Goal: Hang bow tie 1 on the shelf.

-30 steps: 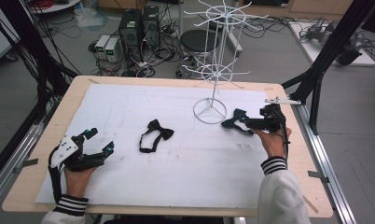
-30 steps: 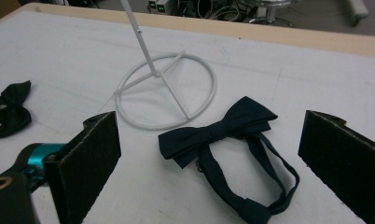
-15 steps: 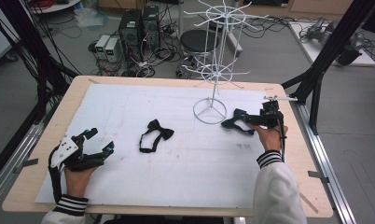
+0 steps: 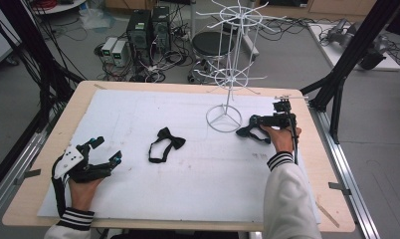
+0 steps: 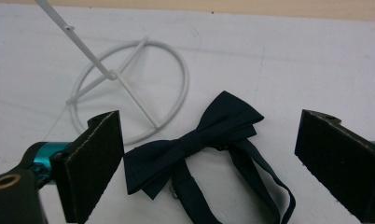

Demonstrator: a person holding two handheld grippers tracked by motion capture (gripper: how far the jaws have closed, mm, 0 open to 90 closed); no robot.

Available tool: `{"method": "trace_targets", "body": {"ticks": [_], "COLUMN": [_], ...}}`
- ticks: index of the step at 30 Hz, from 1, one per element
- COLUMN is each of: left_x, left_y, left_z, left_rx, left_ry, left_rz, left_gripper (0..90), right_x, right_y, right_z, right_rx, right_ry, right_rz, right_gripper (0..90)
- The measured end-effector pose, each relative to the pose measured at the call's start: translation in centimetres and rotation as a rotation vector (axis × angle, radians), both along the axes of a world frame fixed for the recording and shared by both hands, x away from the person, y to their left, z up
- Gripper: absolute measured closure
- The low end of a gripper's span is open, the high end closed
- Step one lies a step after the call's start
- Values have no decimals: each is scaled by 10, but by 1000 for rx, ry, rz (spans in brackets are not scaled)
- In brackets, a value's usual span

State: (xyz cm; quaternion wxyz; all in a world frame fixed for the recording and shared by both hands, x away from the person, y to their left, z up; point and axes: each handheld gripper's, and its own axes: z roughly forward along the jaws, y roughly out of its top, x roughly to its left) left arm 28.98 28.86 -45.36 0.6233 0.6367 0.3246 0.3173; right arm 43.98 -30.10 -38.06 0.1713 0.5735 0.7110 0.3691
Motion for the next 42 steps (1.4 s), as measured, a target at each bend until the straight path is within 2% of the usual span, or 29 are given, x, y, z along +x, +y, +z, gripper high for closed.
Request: {"method": "trace_targets", "body": {"ticks": [1, 5, 6, 8, 11, 12, 19, 29, 36, 42], "left_x": [0, 0, 0, 0, 0, 0, 0, 0, 0, 0], "left_y": [0, 0, 0, 0, 0, 0, 0, 0, 0, 0], "left_z": [0, 0, 0, 0, 0, 0, 0, 0, 0, 0], "left_rx": [0, 0, 0, -1, -1, -1, -1, -1, -2, -4], "left_ry": [0, 0, 0, -1, 0, 0, 0, 0, 0, 0], "left_rz": [0, 2, 2, 2, 3, 3, 2, 2, 1, 1], "left_gripper": [143, 143, 143, 143, 143, 143, 143, 143, 143, 143], "right_x": [2, 6, 8, 14, 16, 17, 21, 27, 29, 32], "right_y": [1, 2, 2, 3, 5, 4, 13, 20, 26, 29], "right_z": [-4, -6, -6, 0, 1, -1, -10, -22, -28, -34], "right_rx": [-7, -17, -24, -49, -46, -42, -52, -48, -62, -47], "right_ry": [17, 36, 56, 67, 60, 78, 130, 155, 183, 202], "right_rz": [-2, -7, -8, -9, -16, -17, -12, -81, -84, -107], "right_gripper": [72, 83, 83, 83, 85, 127, 162, 186, 235, 258]}}
